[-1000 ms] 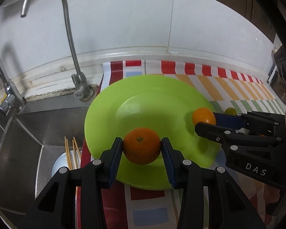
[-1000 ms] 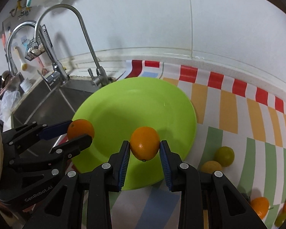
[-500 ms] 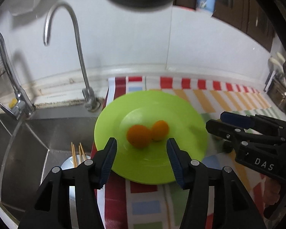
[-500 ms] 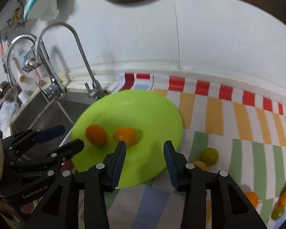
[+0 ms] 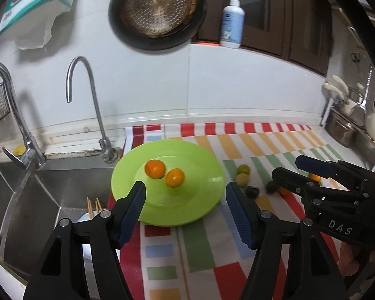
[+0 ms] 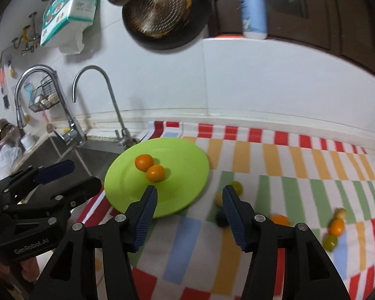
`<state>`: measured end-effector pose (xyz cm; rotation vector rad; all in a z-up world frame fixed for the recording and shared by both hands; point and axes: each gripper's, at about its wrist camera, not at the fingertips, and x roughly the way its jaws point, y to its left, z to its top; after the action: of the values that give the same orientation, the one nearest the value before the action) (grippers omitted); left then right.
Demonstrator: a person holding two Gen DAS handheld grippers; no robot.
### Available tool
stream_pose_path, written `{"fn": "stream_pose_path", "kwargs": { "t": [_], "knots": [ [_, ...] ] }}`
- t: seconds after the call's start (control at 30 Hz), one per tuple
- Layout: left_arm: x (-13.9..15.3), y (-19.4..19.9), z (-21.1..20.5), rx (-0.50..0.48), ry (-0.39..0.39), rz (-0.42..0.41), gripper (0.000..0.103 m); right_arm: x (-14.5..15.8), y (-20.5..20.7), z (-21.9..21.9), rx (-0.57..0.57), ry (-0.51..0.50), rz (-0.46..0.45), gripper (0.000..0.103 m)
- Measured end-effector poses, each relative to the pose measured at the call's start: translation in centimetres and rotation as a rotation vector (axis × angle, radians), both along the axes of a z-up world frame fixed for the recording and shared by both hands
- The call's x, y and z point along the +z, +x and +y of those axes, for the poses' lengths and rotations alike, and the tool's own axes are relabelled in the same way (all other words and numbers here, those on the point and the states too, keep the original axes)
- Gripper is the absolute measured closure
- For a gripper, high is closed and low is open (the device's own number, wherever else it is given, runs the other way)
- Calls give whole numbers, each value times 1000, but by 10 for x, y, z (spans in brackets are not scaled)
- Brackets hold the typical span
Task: Organize fruits
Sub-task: 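Lift both open grippers away from the green plate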
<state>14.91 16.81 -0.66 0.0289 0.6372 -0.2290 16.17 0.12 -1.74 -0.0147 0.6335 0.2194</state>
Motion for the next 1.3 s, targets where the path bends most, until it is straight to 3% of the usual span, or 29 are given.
{"fn": "stream_pose_path", "kwargs": {
  "t": [0.13, 0.73, 1.3],
  "knots": [
    [5, -12, -7, -33, -8, -15, 34, 6, -18, -8, -45, -11, -22, 42],
    [9, -40, -34, -143, 2, -76, 34, 13, -83, -44, -364, -42, -91, 41],
    [-1, -35, -94, -92, 47, -92, 34, 9, -76, -120, -424, -55, -79, 41]
  ]
}}
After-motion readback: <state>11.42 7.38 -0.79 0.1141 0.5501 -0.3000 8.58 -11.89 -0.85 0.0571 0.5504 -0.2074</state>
